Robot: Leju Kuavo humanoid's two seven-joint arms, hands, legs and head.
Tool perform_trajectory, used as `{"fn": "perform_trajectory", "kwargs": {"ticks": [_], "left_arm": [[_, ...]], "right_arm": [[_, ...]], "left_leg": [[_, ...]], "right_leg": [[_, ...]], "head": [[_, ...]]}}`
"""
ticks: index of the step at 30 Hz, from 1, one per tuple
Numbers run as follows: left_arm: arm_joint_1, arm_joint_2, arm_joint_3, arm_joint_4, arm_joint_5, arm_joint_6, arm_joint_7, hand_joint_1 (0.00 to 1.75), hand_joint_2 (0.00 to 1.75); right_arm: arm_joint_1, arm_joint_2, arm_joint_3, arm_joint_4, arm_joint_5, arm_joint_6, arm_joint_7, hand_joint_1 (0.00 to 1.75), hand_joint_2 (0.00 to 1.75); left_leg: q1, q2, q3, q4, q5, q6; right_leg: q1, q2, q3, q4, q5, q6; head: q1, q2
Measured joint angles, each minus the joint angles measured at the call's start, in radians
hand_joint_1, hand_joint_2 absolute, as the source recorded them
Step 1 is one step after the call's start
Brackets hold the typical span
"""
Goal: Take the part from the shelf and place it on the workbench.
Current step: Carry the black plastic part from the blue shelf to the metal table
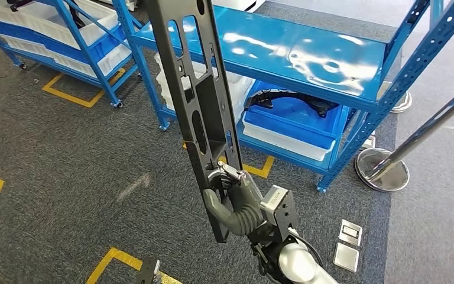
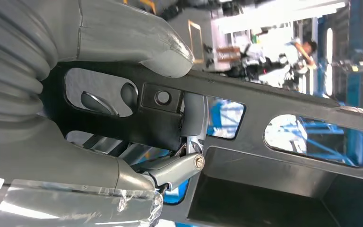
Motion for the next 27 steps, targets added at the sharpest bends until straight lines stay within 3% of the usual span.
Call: {"fn": "perform_trajectory", "kwargs": {"ticks": [1,2,5,7,9,10,12,14,15,16,17,18,19,21,23,25,26,27], "left_arm": [[0.002,0.0,0.0,0.0,-0.002,0.0,0.001,0.0,1.75],[0.003,0.001,0.0,0.0,-0.003,-0.001,0.001,0.0,1.75],[0.005,0.006,0.0,0.001,-0.009,-0.001,0.005,0.0,1.75],[0.006,0.008,0.0,0.001,-0.013,-0.002,0.006,0.0,1.75],[0.01,0.009,0.0,0.001,-0.014,-0.002,0.008,0.0,1.75],[0.012,0.009,0.0,0.0,-0.014,-0.002,0.009,0.0,1.75],[0.014,0.01,0.0,0.0,-0.014,-0.002,0.01,0.0,1.75],[0.014,0.01,0.0,0.0,-0.015,-0.002,0.01,0.0,1.75],[0.014,0.01,0.0,0.0,-0.016,-0.002,0.01,0.0,1.75],[0.015,0.01,0.0,0.0,-0.016,-0.002,0.01,0.0,1.75],[0.017,0.01,0.0,0.0,-0.017,-0.001,0.01,0.0,1.75],[0.019,0.01,0.0,0.0,-0.018,0.0,0.01,0.0,1.75],[0.02,0.01,0.0,0.0,-0.02,0.0,0.01,0.0,1.75],[0.02,0.01,0.0,-0.001,-0.022,0.001,0.01,0.0,1.75],[0.021,0.01,0.0,-0.001,-0.023,0.002,0.01,0.0,1.75],[0.026,0.01,0.0,-0.002,-0.023,0.003,0.01,0.0,1.75],[0.029,0.01,0.0,-0.002,-0.024,0.005,0.01,0.0,1.75],[0.031,0.01,-0.001,-0.003,-0.024,0.008,0.011,0.0,1.75]], "right_arm": [[0.002,0.0,0.0,0.0,0.0,-0.002,0.004,1.75,1.75],[0.003,0.0,0.0,0.0,0.002,-0.004,0.009,1.75,1.75],[0.006,0.0,0.0,0.0,0.006,-0.015,0.021,1.75,1.75],[0.01,-0.001,-0.001,-0.003,0.01,-0.021,0.026,1.75,1.75],[0.013,-0.001,-0.001,-0.006,0.012,-0.023,0.029,1.75,1.75],[0.015,-0.001,-0.001,-0.008,0.012,-0.023,0.03,1.75,1.75],[0.016,-0.002,-0.002,-0.011,0.012,-0.025,0.031,1.75,1.75],[0.021,-0.003,-0.004,-0.012,0.012,-0.027,0.032,1.75,1.75],[0.026,-0.005,-0.005,-0.013,0.012,-0.029,0.034,1.75,1.75],[0.031,-0.006,-0.006,-0.013,0.012,-0.031,0.036,1.75,1.75],[0.036,-0.008,-0.006,-0.014,0.013,-0.032,0.038,1.75,1.75],[0.039,-0.009,-0.007,-0.015,0.013,-0.033,0.04,1.75,1.75],[0.04,-0.01,-0.007,-0.017,0.013,-0.034,0.042,1.75,1.75],[0.041,-0.012,-0.008,-0.022,0.014,-0.035,0.043,1.75,1.75],[0.044,-0.014,-0.009,-0.028,0.015,-0.035,0.043,1.75,1.75],[0.047,-0.016,-0.009,-0.031,0.015,-0.035,0.044,1.75,1.75],[0.048,-0.016,-0.009,-0.034,0.015,-0.035,0.044,1.75,1.75],[0.049,-0.017,-0.01,-0.037,0.015,-0.035,0.044,1.75,1.75]], "left_leg": [[0.002,0.004,-0.013,0.03,-0.004,-0.004],[0.004,0.007,-0.007,0.022,0.01,-0.007],[0.003,0.039,0.089,-0.158,0.094,-0.007],[-0.004,0.054,0.119,-0.225,0.11,0.006],[-0.008,0.042,0.114,-0.229,0.114,0.023],[-0.007,0.035,0.112,-0.232,0.118,0.03],[-0.003,0.02,0.108,-0.238,0.129,0.046],[-0.002,0.004,0.1,-0.239,0.136,0.054],[-0.002,-0.006,0.096,-0.239,0.139,0.056],[-0.003,-0.018,0.093,-0.239,0.141,0.056],[-0.003,-0.03,0.09,-0.238,0.143,0.055],[-0.002,-0.042,0.089,-0.237,0.145,0.053],[-0.002,-0.055,0.088,-0.236,0.147,0.05],[-0.001,-0.078,0.084,-0.233,0.15,0.043],[0.0,-0.097,0.076,-0.232,0.157,0.031],[0.003,-0.116,0.07,-0.238,0.165,0.015],[0.004,-0.112,0.068,-0.236,0.165,0.009],[0.003,-0.093,0.061,-0.222,0.155,0.005]], "right_leg": [[0.0,-0.012,-0.002,0.004,-0.002,0.0],[0.0,-0.024,-0.004,0.008,-0.004,0.001],[0.0,-0.053,-0.009,0.029,-0.015,0.011],[0.003,-0.066,-0.011,0.039,-0.021,0.022],[0.004,-0.077,-0.011,0.04,-0.021,0.032],[0.002,-0.076,-0.012,0.044,-0.024,0.038],[-0.004,-0.042,-0.029,0.085,-0.059,0.049],[-0.009,0.004,-0.078,0.202,-0.131,0.055],[-0.01,0.015,-0.106,0.271,-0.164,0.057],[-0.011,0.018,-0.125,0.318,-0.18,0.058],[-0.012,0.02,-0.129,0.332,-0.177,0.058],[-0.013,0.021,-0.114,0.309,-0.157,0.057],[-0.015,0.028,-0.082,0.247,-0.121,0.055],[-0.019,0.072,-0.014,0.109,-0.068,0.051],[-0.019,0.102,0.011,0.049,-0.054,0.048],[-0.014,0.084,0.01,0.045,-0.049,0.041],[-0.014,0.071,0.011,0.042,-0.045,0.034],[-0.015,0.058,0.011,0.037,-0.04,0.027]], "head": [[-0.005,0.0],[-0.011,0.0],[-0.031,0.0],[-0.04,0.0],[-0.041,0.0],[-0.041,0.0],[-0.038,0.0],[-0.025,0.0],[-0.02,0.0],[-0.016,0.0],[-0.013,0.0],[-0.01,0.0],[-0.005,0.0],[0.003,0.0],[0.007,0.0],[0.007,0.0],[0.006,0.0],[0.002,0.0]]}}
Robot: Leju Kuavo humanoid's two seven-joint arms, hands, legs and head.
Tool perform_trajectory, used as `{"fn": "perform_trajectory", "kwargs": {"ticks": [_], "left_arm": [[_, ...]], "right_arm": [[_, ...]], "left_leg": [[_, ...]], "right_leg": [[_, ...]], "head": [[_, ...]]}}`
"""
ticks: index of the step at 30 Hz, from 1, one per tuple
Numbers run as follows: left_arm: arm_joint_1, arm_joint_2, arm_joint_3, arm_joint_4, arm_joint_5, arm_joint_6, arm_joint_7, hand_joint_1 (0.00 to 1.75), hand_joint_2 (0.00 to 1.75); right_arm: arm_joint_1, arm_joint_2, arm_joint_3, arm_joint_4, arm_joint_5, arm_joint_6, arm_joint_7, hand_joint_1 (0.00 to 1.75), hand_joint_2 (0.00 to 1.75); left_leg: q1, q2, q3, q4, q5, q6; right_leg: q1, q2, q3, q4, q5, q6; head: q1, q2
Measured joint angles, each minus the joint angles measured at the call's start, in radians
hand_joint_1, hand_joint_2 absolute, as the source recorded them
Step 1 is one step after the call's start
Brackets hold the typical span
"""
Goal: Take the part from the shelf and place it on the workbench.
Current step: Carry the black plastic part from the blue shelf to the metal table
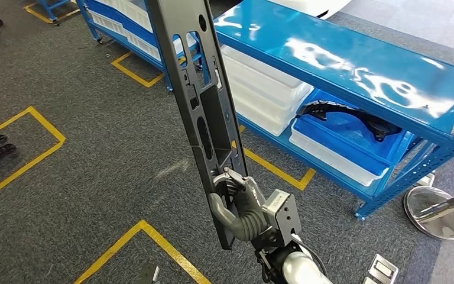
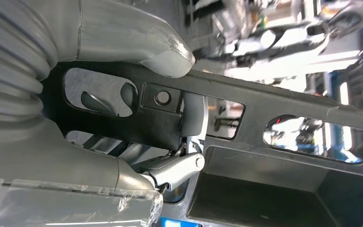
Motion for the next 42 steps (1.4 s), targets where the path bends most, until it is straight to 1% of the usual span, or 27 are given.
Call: {"fn": "perform_trajectory", "kwargs": {"ticks": [1,3,5,6,7,8,10,12,14,16,18,20,21,22,23,25,26,28,29,30,32,34,36,37,38,40,42], "left_arm": [[0.001,0.0,0.0,-0.001,0.0,0.003,0.001,0.0,1.75],[0.0,0.0,0.0,-0.004,-0.001,0.008,0.003,0.0,1.75],[0.002,0.0,0.0,-0.008,-0.001,0.011,0.005,0.0,1.75],[0.003,0.0,0.0,-0.009,0.0,0.012,0.006,0.0,1.75],[0.005,0.0,0.0,-0.01,0.0,0.012,0.007,0.0,1.75],[0.006,0.001,0.0,-0.01,0.001,0.013,0.008,0.0,1.75],[0.006,0.003,0.0,-0.012,0.001,0.013,0.009,0.0,1.75],[0.006,0.004,0.0,-0.014,0.001,0.013,0.01,0.0,1.75],[0.01,0.005,0.0,-0.016,0.002,0.013,0.011,0.0,1.75],[0.014,0.006,0.0,-0.018,0.002,0.013,0.012,0.0,1.75],[0.013,0.006,0.0,-0.019,0.001,0.013,0.013,0.0,1.75],[0.013,0.006,0.0,-0.02,0.001,0.013,0.013,0.0,1.75],[0.013,0.006,0.0,-0.02,0.001,0.013,0.013,0.0,1.75],[0.014,0.006,0.0,-0.02,0.001,0.012,0.014,0.0,1.75],[0.014,0.006,0.0,-0.02,0.002,0.012,0.014,0.0,1.75],[0.013,0.006,0.0,-0.023,0.002,0.009,0.014,0.0,1.75],[0.012,0.006,-0.001,-0.024,0.002,0.008,0.014,0.0,1.75],[0.012,0.006,-0.001,-0.027,0.003,0.006,0.015,0.0,1.75],[0.014,0.006,-0.002,-0.027,0.004,0.006,0.015,0.0,1.75],[0.015,0.007,-0.002,-0.027,0.005,0.006,0.016,0.0,1.75],[0.016,0.008,-0.004,-0.028,0.007,0.006,0.018,0.0,1.75],[0.014,0.008,-0.008,-0.028,0.009,0.006,0.019,0.0,1.75],[0.014,0.008,-0.012,-0.029,0.01,0.006,0.02,0.0,1.75],[0.015,0.009,-0.014,-0.029,0.011,0.006,0.021,0.0,1.75],[0.016,0.009,-0.016,-0.029,0.013,0.006,0.021,0.0,1.75],[0.015,0.009,-0.017,-0.029,0.016,0.006,0.021,0.0,1.75],[0.015,0.01,-0.017,-0.029,0.019,0.004,0.021,0.0,1.75]], "right_arm": [[0.001,0.0,-0.001,-0.004,0.0,0.001,0.0,1.75,1.75],[0.009,-0.002,-0.003,-0.01,0.0,0.002,-0.001,1.75,1.75],[0.019,-0.005,-0.006,-0.011,0.001,0.002,0.0,1.75,1.75],[0.024,-0.006,-0.007,-0.011,0.002,0.002,0.001,1.75,1.75],[0.026,-0.007,-0.008,-0.013,0.004,0.001,0.002,1.75,1.75],[0.027,-0.008,-0.01,-0.016,0.006,-0.001,0.004,1.75,1.75],[0.027,-0.009,-0.014,-0.025,0.008,-0.006,0.007,1.75,1.75],[0.028,-0.01,-0.017,-0.032,0.009,-0.009,0.008,1.75,1.75],[0.03,-0.011,-0.017,-0.037,0.01,-0.011,0.01,1.75,1.75],[0.03,-0.012,-0.019,-0.042,0.01,-0.012,0.01,1.75,1.75],[0.033,-0.015,-0.021,-0.046,0.011,-0.013,0.01,1.75,1.75],[0.039,-0.019,-0.023,-0.047,0.011,-0.015,0.011,1.75,1.75],[0.042,-0.021,-0.023,-0.047,0.011,-0.015,0.011,1.75,1.75],[0.044,-0.022,-0.023,-0.047,0.012,-0.016,0.012,1.75,1.75],[0.045,-0.024,-0.023,-0.048,0.012,-0.018,0.013,1.75,1.75],[0.046,-0.026,-0.024,-0.051,0.013,-0.022,0.014,1.75,1.75],[0.047,-0.027,-0.025,-0.053,0.014,-0.024,0.014,1.75,1.75],[0.049,-0.029,-0.025,-0.057,0.015,-0.026,0.015,1.75,1.75],[0.05,-0.029,-0.026,-0.059,0.015,-0.027,0.016,1.75,1.75],[0.05,-0.029,-0.026,-0.061,0.015,-0.027,0.016,1.75,1.75],[0.05,-0.028,-0.026,-0.067,0.016,-0.027,0.016,1.75,1.75],[0.053,-0.028,-0.027,-0.07,0.016,-0.027,0.016,1.75,1.75],[0.057,-0.029,-0.028,-0.071,0.016,-0.027,0.016,1.75,1.75],[0.058,-0.029,-0.028,-0.071,0.016,-0.027,0.017,1.75,1.75],[0.058,-0.029,-0.029,-0.071,0.016,-0.027,0.017,1.75,1.75],[0.058,-0.029,-0.032,-0.072,0.017,-0.027,0.018,1.75,1.75],[0.059,-0.029,-0.034,-0.075,0.017,-0.027,0.018,1.75,1.75]], "left_leg": [[-0.002,0.028,-0.014,0.033,-0.022,-0.002],[-0.005,0.082,-0.064,0.16,-0.095,-0.004],[-0.005,0.097,-0.106,0.274,-0.145,-0.005],[-0.005,0.099,-0.102,0.284,-0.145,-0.004],[-0.006,0.103,-0.079,0.252,-0.127,-0.001],[-0.008,0.113,-0.038,0.187,-0.098,0.004],[-0.019,0.16,0.036,0.05,-0.057,0.018],[-0.029,0.181,0.058,-0.006,-0.048,0.029],[-0.028,0.158,0.052,-0.01,-0.042,0.037],[-0.022,0.136,0.051,-0.019,-0.033,0.049],[-0.018,0.113,0.05,-0.024,-0.027,0.058],[-0.019,0.086,0.047,-0.022,-0.025,0.06],[-0.02,0.072,0.046,-0.021,-0.025,0.061],[-0.02,0.057,0.046,-0.02,-0.025,0.06],[-0.02,0.043,0.046,-0.019,-0.025,0.06],[-0.022,0.015,0.045,-0.015,-0.025,0.057],[-0.021,0.003,0.042,-0.012,-0.024,0.053],[-0.017,-0.019,0.033,-0.011,-0.02,0.042],[-0.016,-0.031,0.029,-0.012,-0.018,0.035],[-0.015,-0.029,0.027,-0.008,-0.02,0.029],[-0.019,0.016,0.004,0.044,-0.053,0.021],[-0.019,0.076,-0.05,0.165,-0.119,0.014],[-0.014,0.095,-0.096,0.267,-0.156,0.007],[-0.012,0.099,-0.094,0.27,-0.149,0.005],[-0.01,0.105,-0.073,0.234,-0.125,0.004],[-0.012,0.137,0.003,0.095,-0.066,0.005],[-0.018,0.162,0.044,0.005,-0.039,0.014]], "right_leg": [[-0.001,-0.014,0.0,-0.005,0.004,-0.007],[0.004,-0.044,0.0,-0.007,0.005,-0.014],[0.009,-0.075,-0.002,-0.006,0.005,-0.016],[0.011,-0.089,-0.002,-0.005,0.004,-0.017],[0.013,-0.102,-0.003,-0.005,0.004,-0.017],[0.015,-0.114,-0.002,-0.004,0.003,-0.017],[0.022,-0.135,-0.002,-0.001,0.0,-0.013],[0.027,-0.153,-0.002,0.001,-0.002,-0.007],[0.027,-0.166,-0.001,0.0,-0.004,0.001],[0.022,-0.127,-0.012,0.028,-0.029,0.012],[0.016,-0.064,-0.059,0.132,-0.09,0.019],[0.014,-0.042,-0.121,0.261,-0.139,0.021],[0.014,-0.04,-0.138,0.291,-0.139,0.021],[0.015,-0.038,-0.135,0.279,-0.118,0.019],[0.014,-0.033,-0.116,0.233,-0.083,0.017],[0.013,0.008,-0.057,0.093,-0.009,0.009],[0.012,0.029,-0.038,0.045,0.008,0.007],[0.012,0.048,-0.026,0.012,0.014,0.005],[0.011,0.037,-0.024,0.006,0.015,0.003],[0.01,0.025,-0.021,0.001,0.018,0.0],[0.005,-0.004,-0.014,-0.012,0.023,-0.009],[0.007,-0.033,-0.012,-0.014,0.023,-0.013],[0.009,-0.064,-0.012,-0.013,0.021,-0.015],[0.009,-0.078,-0.012,-0.013,0.02,-0.015],[0.009,-0.092,-0.012,-0.011,0.018,-0.013],[0.011,-0.115,-0.01,-0.006,0.012,-0.006],[0.016,-0.133,-0.009,-0.001,0.006,0.003]], "head": [[-0.006,0.0],[-0.024,0.0],[-0.035,0.0],[-0.04,0.0],[-0.044,0.0],[-0.048,0.0],[-0.054,0.0],[-0.053,0.0],[-0.051,0.0],[-0.048,0.0],[-0.037,0.0],[-0.024,0.0],[-0.019,0.0],[-0.016,0.0],[-0.013,0.0],[-0.005,0.0],[-0.003,0.0],[-0.001,0.0],[-0.001,0.0],[-0.001,0.0],[-0.01,0.0],[-0.025,0.0],[-0.036,0.0],[-0.04,0.0],[-0.044,0.0],[-0.054,0.0],[-0.058,0.0]]}}
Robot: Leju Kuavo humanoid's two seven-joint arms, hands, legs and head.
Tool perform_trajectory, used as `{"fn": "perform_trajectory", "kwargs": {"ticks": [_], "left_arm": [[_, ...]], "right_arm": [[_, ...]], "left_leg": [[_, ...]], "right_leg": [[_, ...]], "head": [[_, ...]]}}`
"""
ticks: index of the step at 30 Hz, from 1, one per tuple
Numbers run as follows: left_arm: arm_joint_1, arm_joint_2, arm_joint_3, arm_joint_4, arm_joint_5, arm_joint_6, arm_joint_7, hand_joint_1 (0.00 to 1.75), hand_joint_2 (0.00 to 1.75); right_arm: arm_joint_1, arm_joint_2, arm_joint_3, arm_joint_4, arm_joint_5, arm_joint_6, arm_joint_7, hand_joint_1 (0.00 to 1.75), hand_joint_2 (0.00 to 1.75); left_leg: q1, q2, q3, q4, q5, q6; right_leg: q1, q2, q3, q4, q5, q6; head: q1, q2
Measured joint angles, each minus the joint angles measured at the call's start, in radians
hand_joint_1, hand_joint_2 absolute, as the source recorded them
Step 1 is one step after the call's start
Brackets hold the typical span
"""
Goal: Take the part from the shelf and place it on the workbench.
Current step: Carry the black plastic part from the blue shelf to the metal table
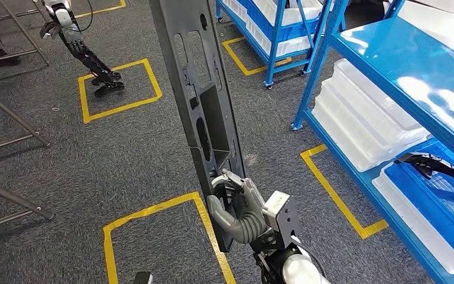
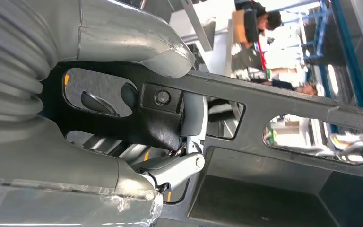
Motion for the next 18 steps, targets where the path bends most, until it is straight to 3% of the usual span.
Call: {"fn": "perform_trajectory", "kwargs": {"ticks": [3,5,7,9,10,11,12,13,15,17,18], "left_arm": [[0.004,0.001,-0.001,0.0,0.003,-0.005,0.0,0.0,1.75],[0.005,0.002,-0.001,0.0,0.005,-0.008,-0.001,0.0,1.75],[0.005,0.002,-0.001,0.0,0.008,-0.011,-0.003,0.0,1.75],[0.004,0.002,-0.001,0.0,0.011,-0.014,-0.004,0.0,1.75],[0.005,0.003,-0.001,0.0,0.012,-0.015,-0.005,0.0,1.75],[0.005,0.003,-0.001,0.0,0.013,-0.016,-0.005,0.0,1.75],[0.006,0.003,-0.001,0.0,0.014,-0.017,-0.005,0.0,1.75],[0.005,0.003,-0.001,0.0,0.014,-0.018,-0.005,0.0,1.75],[0.004,0.003,-0.001,0.0,0.015,-0.02,-0.005,0.0,1.75],[0.005,0.003,-0.001,0.0,0.015,-0.021,-0.005,0.0,1.75],[0.006,0.003,-0.001,0.0,0.015,-0.021,-0.005,0.0,1.75]], "right_arm": [[0.0,0.0,-0.003,-0.002,0.001,-0.001,0.0,1.75,1.75],[-0.001,0.0,-0.005,-0.004,0.002,-0.002,0.0,1.75,1.75],[0.0,-0.001,-0.008,-0.006,0.003,-0.004,0.0,1.75,1.75],[0.004,-0.003,-0.011,-0.006,0.004,-0.006,0.0,1.75,1.75],[0.007,-0.005,-0.012,-0.006,0.004,-0.006,0.001,1.75,1.75],[0.008,-0.006,-0.014,-0.006,0.004,-0.006,0.001,1.75,1.75],[0.009,-0.006,-0.016,-0.007,0.004,-0.006,0.001,1.75,1.75],[0.009,-0.007,-0.018,-0.008,0.004,-0.006,0.001,1.75,1.75],[0.008,-0.008,-0.021,-0.01,0.005,-0.006,0.001,1.75,1.75],[0.009,-0.009,-0.024,-0.012,0.006,-0.006,0.001,1.75,1.75],[0.009,-0.009,-0.024,-0.013,0.006,-0.006,0.001,1.75,1.75]], "left_leg": [[-0.005,-0.022,-0.004,-0.013,0.004,0.018],[-0.002,-0.041,-0.004,-0.019,0.01,0.03],[0.0,-0.061,-0.004,-0.022,0.014,0.04],[-0.005,-0.083,-0.004,-0.022,0.014,0.044],[-0.007,-0.095,-0.004,-0.021,0.015,0.045],[-0.008,-0.109,-0.003,-0.021,0.015,0.045],[-0.01,-0.123,-0.002,-0.02,0.014,0.045],[-0.01,-0.137,-0.002,-0.018,0.014,0.045],[-0.008,-0.16,-0.006,-0.015,0.015,0.04],[-0.003,-0.18,-0.014,-0.016,0.019,0.029],[-0.001,-0.192,-0.016,-0.017,0.022,0.022]], "right_leg": [[0.001,-0.02,0.002,0.0,-0.003,0.014],[-0.005,0.015,-0.006,0.025,-0.026,0.024],[-0.011,0.072,-0.05,0.129,-0.086,0.029],[-0.012,0.092,-0.115,0.263,-0.14,0.028],[-0.011,0.095,-0.134,0.298,-0.144,0.027],[-0.011,0.096,-0.135,0.294,-0.128,0.024],[-0.011,0.1,-0.117,0.247,-0.093,0.02],[-0.011,0.114,-0.085,0.173,-0.051,0.015],[-0.012,0.158,-0.03,0.046,0.001,0.009],[-0.01,0.177,-0.017,0.012,0.005,0.008],[-0.008,0.167,-0.016,0.007,0.008,0.006]], "head": [[0.005,0.0],[0.007,0.0],[0.016,0.0],[0.025,0.0],[0.026,0.0],[0.027,0.0],[0.027,0.0],[0.027,0.0],[0.025,0.0],[0.022,0.0],[0.021,0.0]]}}
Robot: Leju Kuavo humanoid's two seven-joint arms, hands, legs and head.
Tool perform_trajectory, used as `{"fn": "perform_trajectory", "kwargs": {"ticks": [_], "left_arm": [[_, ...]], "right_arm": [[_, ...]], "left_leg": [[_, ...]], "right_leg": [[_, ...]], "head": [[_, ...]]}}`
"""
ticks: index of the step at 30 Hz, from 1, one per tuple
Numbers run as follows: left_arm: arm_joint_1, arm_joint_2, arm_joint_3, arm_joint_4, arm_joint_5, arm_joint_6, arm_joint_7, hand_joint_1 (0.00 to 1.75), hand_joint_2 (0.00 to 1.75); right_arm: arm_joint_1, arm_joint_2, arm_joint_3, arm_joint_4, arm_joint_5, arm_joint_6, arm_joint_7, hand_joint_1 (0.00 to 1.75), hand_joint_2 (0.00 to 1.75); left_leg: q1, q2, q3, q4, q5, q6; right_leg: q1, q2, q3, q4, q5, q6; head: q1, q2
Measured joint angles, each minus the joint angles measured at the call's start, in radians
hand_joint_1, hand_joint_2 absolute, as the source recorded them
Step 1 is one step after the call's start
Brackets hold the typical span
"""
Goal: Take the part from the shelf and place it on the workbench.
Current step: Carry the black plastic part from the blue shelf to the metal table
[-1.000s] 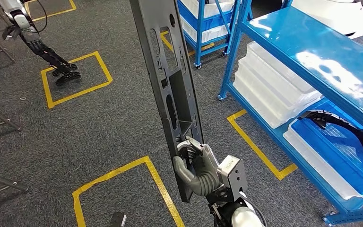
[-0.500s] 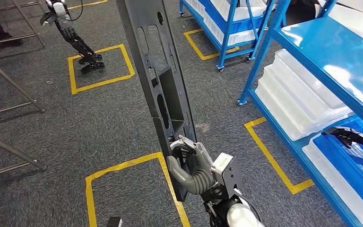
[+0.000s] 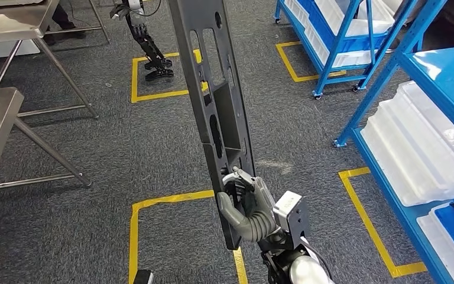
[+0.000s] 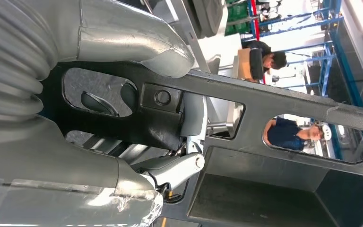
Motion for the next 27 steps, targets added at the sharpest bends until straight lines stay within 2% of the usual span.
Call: {"fn": "perform_trajectory", "kwargs": {"ticks": [1,2,3,5,6,7,8,9,10,12,14,16,17,18,19,20,21,22,23,24,25,26,27], "left_arm": [[0.002,0.0,0.0,0.0,0.0,0.0,0.0,0.0,1.75],[0.003,0.001,-0.001,0.0,0.0,0.0,0.0,0.0,1.75],[0.003,0.001,-0.002,0.0,0.0,0.0,0.0,0.0,1.75],[0.001,0.001,-0.004,0.0,0.001,0.0,0.0,0.0,1.75],[0.0,0.001,-0.004,0.0,0.001,0.0,0.0,0.0,1.75],[0.0,0.001,-0.004,0.0,0.002,0.0,0.0,0.0,1.75],[0.001,0.001,-0.004,0.0,0.003,0.0,0.0,0.0,1.75],[0.002,0.001,-0.004,0.0,0.004,0.0,0.0,0.0,1.75],[0.003,0.002,-0.005,0.0,0.005,-0.001,0.0,0.0,1.75],[0.003,0.003,-0.005,0.0,0.006,-0.002,0.0,0.0,1.75],[0.002,0.003,-0.005,0.0,0.009,-0.004,0.0,0.0,1.75],[0.004,0.003,-0.005,0.0,0.014,-0.005,0.0,0.0,1.75],[0.005,0.004,-0.005,0.0,0.017,-0.005,0.0,0.0,1.75],[0.005,0.004,-0.005,0.0,0.019,-0.005,0.0,0.0,1.75],[0.005,0.004,-0.005,0.0,0.02,-0.006,0.0,0.0,1.75],[0.004,0.004,-0.005,0.0,0.021,-0.007,0.0,0.0,1.75],[0.002,0.004,-0.005,0.0,0.022,-0.009,0.0,0.0,1.75],[0.001,0.004,-0.005,0.0,0.023,-0.01,0.0,0.0,1.75],[0.001,0.004,-0.006,0.0,0.025,-0.011,0.0,0.0,1.75],[0.002,0.004,-0.006,0.0,0.026,-0.011,0.0,0.0,1.75],[0.002,0.004,-0.006,0.0,0.027,-0.012,0.0,0.0,1.75],[0.001,0.004,-0.006,0.0,0.028,-0.012,0.0,0.0,1.75],[0.001,0.004,-0.006,0.0,0.028,-0.013,0.0,0.0,1.75]], "right_arm": [[0.0,0.0,-0.001,-0.002,0.0,0.0,0.0,1.75,1.75],[-0.001,0.001,-0.001,-0.003,0.0,0.0,0.0,1.75,1.75],[-0.001,0.001,-0.002,-0.005,0.001,0.0,-0.001,1.75,1.75],[0.0,0.002,-0.004,-0.008,0.001,0.0,-0.001,1.75,1.75],[0.001,0.002,-0.005,-0.008,0.001,0.0,-0.001,1.75,1.75],[0.001,0.001,-0.006,-0.008,0.001,0.0,0.0,1.75,1.75],[0.002,0.001,-0.006,-0.008,0.001,0.0,0.0,1.75,1.75],[0.002,0.001,-0.007,-0.008,0.001,0.0,0.001,1.75,1.75],[0.002,0.001,-0.007,-0.008,0.001,0.0,0.001,1.75,1.75],[0.001,0.002,-0.01,-0.009,0.001,0.0,0.001,1.75,1.75],[0.001,0.002,-0.013,-0.009,0.001,0.001,0.001,1.75,1.75],[0.0,0.001,-0.015,-0.01,0.001,0.001,0.002,1.75,1.75],[0.0,0.001,-0.016,-0.011,0.001,0.001,0.002,1.75,1.75],[0.0,0.001,-0.017,-0.013,0.002,0.0,0.002,1.75,1.75],[0.0,0.001,-0.019,-0.014,0.003,-0.001,0.002,1.75,1.75],[0.001,0.0,-0.023,-0.016,0.003,-0.002,0.002,1.75,1.75],[0.003,-0.001,-0.026,-0.017,0.004,-0.004,0.002,1.75,1.75],[0.007,-0.003,-0.03,-0.017,0.004,-0.005,0.002,1.75,1.75],[0.01,-0.005,-0.034,-0.017,0.003,-0.006,0.002,1.75,1.75],[0.013,-0.007,-0.037,-0.017,0.002,-0.007,0.002,1.75,1.75],[0.015,-0.008,-0.042,-0.017,0.001,-0.008,0.001,1.75,1.75],[0.016,-0.009,-0.047,-0.018,-0.001,-0.009,0.0,1.75,1.75],[0.016,-0.01,-0.053,-0.018,-0.003,-0.01,-0.001,1.75,1.75]], "left_leg": [[0.001,0.001,-0.001,0.002,-0.001,-0.005],[-0.001,0.021,-0.006,0.014,-0.009,-0.01],[-0.003,0.049,-0.018,0.042,-0.027,-0.015],[-0.004,0.11,-0.069,0.157,-0.092,-0.021],[-0.001,0.121,-0.102,0.225,-0.123,-0.025],[0.001,0.126,-0.126,0.278,-0.142,-0.027],[0.004,0.128,-0.133,0.297,-0.141,-0.029],[0.006,0.131,-0.119,0.274,-0.122,-0.031],[0.007,0.138,-0.089,0.221,-0.092,-0.031],[0.004,0.176,-0.012,0.074,-0.037,-0.028],[-0.004,0.198,0.021,0.001,-0.02,-0.018],[-0.007,0.18,0.016,-0.002,-0.018,-0.006],[-0.006,0.169,0.015,-0.005,-0.015,-0.001],[-0.004,0.159,0.016,-0.008,-0.013,0.005],[-0.002,0.149,0.017,-0.011,-0.01,0.012],[-0.001,0.138,0.018,-0.012,-0.008,0.016],[-0.002,0.127,0.018,-0.012,-0.008,0.019],[-0.003,0.115,0.018,-0.011,-0.008,0.021],[-0.005,0.101,0.018,-0.01,-0.008,0.022],[-0.006,0.087,0.018,-0.009,-0.009,0.023],[-0.007,0.072,0.019,-0.007,-0.01,0.023],[-0.007,0.058,0.02,-0.005,-0.011,0.022],[-0.006,0.044,0.02,-0.003,-0.012,0.02]], "right_leg": [[-0.001,-0.013,0.003,-0.005,0.003,-0.004],[-0.002,-0.025,0.007,-0.011,0.006,-0.008],[-0.004,-0.041,0.011,-0.018,0.008,-0.014],[-0.002,-0.07,0.015,-0.023,0.009,-0.021],[-0.001,-0.085,0.015,-0.023,0.008,-0.023],[0.0,-0.099,0.014,-0.022,0.007,-0.023],[0.0,-0.113,0.015,-0.022,0.005,-0.023],[0.0,-0.127,0.015,-0.021,0.003,-0.022],[0.0,-0.138,0.017,-0.02,0.001,-0.02],[0.003,-0.16,0.021,-0.017,-0.005,-0.013],[0.007,-0.176,0.024,-0.014,-0.01,-0.003],[0.008,-0.191,0.025,-0.014,-0.013,0.006],[0.006,-0.186,0.026,-0.011,-0.018,0.012],[0.002,-0.167,0.022,0.001,-0.028,0.017],[-0.002,-0.14,0.008,0.034,-0.05,0.021],[-0.005,-0.107,-0.017,0.089,-0.081,0.023],[-0.006,-0.086,-0.052,0.159,-0.113,0.023],[-0.006,-0.077,-0.089,0.23,-0.139,0.023],[-0.006,-0.073,-0.116,0.277,-0.148,0.022],[-0.005,-0.072,-0.127,0.289,-0.137,0.021],[-0.005,-0.069,-0.118,0.258,-0.107,0.018],[-0.006,-0.059,-0.093,0.194,-0.064,0.014],[-0.007,-0.035,-0.063,0.123,-0.03,0.011]], "head": [[-0.002,0.0],[-0.007,0.0],[-0.015,0.0],[-0.031,0.0],[-0.037,0.0],[-0.041,0.0],[-0.046,0.0],[-0.052,0.0],[-0.058,0.0],[-0.071,0.0],[-0.077,0.0],[-0.075,0.0],[-0.075,0.0],[-0.074,0.0],[-0.071,0.0],[-0.067,0.0],[-0.061,0.0],[-0.055,0.0],[-0.05,0.0],[-0.047,0.0],[-0.045,0.0],[-0.043,0.0],[-0.041,0.0]]}}
